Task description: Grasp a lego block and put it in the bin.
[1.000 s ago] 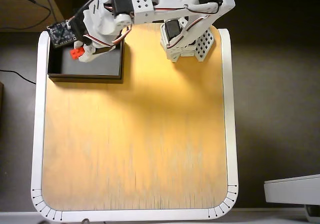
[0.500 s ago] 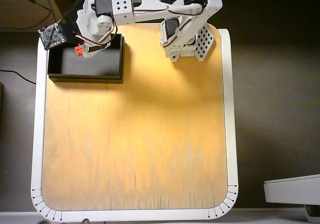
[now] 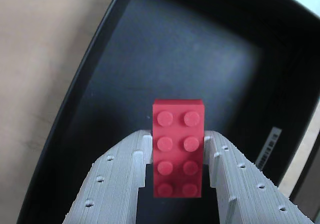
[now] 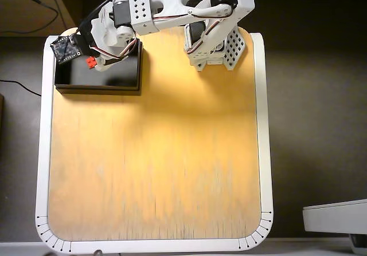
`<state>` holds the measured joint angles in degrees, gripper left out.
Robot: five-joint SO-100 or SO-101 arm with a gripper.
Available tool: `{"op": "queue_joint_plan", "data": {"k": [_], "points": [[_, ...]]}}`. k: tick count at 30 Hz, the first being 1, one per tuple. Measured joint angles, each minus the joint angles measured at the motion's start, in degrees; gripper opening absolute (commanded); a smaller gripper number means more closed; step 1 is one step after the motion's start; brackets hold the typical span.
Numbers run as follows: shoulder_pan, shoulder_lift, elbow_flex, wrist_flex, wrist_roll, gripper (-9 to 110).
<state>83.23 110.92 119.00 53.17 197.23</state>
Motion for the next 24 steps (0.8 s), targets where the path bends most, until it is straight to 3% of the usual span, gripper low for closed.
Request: {"op": "queue_joint_plan", "data": {"k": [6,24], "points": [[0.0,0.0,0.79,-0.18,1.93,2],[5.27,0.0,0.79,-0.18,10.37,23]]}}
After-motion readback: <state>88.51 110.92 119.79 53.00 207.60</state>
